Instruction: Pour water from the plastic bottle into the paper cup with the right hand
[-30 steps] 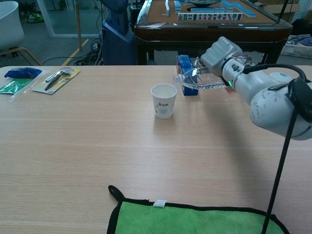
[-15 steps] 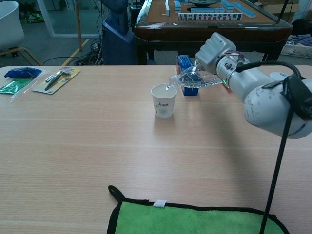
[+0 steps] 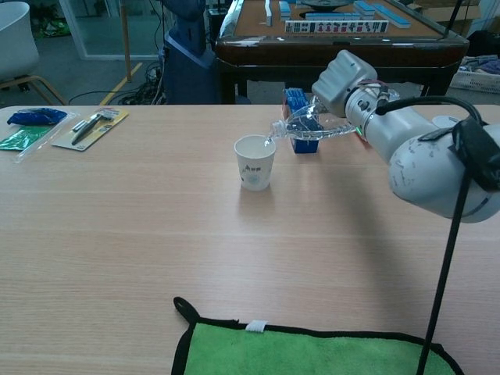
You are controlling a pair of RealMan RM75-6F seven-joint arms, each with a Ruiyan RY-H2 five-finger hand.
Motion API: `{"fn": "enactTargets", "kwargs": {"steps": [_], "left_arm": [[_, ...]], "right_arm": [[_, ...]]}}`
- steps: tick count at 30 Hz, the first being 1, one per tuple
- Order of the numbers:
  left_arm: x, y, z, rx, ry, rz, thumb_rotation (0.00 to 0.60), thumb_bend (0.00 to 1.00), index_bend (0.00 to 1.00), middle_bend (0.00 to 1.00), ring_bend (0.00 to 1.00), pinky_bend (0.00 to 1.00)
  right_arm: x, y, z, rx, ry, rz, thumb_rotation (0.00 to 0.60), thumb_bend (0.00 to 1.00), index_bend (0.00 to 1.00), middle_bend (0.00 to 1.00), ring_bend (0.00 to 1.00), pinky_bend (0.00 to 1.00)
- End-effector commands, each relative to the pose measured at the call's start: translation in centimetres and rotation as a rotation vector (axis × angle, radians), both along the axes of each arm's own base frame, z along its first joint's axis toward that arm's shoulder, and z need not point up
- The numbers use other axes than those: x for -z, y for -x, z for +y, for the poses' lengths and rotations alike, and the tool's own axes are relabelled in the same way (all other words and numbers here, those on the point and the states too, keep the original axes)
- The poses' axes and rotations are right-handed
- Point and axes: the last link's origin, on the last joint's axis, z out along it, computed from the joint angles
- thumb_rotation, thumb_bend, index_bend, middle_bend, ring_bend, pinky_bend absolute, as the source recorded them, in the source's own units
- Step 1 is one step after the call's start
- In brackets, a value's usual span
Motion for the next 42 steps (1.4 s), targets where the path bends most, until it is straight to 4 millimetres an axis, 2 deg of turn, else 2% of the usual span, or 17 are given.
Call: {"fn": "enactTargets", "kwargs": {"steps": [1, 14, 29, 42], "left_arm": [[0.0, 0.0, 0.0, -0.002, 0.000, 0.000, 0.600, 0.22, 0.45, 0.52, 0.44, 0.61], [0.0, 0.0, -0.1, -0.004, 0.001, 0.001, 0.600, 0.22, 0.45, 0.52, 0.44, 0.61], [0.1, 0.1, -0.1, -0.006, 0.005, 0.008, 0.600, 0.22, 0.45, 0.52, 0.44, 0.61], [0.4, 0.3, -0.1, -0.011, 0.014, 0.021, 0.600, 0.22, 0.45, 0.52, 0.44, 0.61]], "right_arm": [[0.0, 0.0, 0.0, -0.003, 0.000, 0.005, 0.600, 0.14, 0.59, 0.62, 0.53, 0.57], [0.1, 0.0, 0.1, 0.013, -0.004, -0.054, 0.600, 0.14, 0.59, 0.62, 0.53, 0.57], [0.0, 2.6, 0.6, 0.135, -0.067, -0.465, 0.600, 0.14, 0.59, 0.62, 0.53, 0.57], [-1.4, 5.4, 2.9, 0.155, -0.176, -0.904, 0.600, 0.14, 0.59, 0.62, 0.53, 0.57]]}}
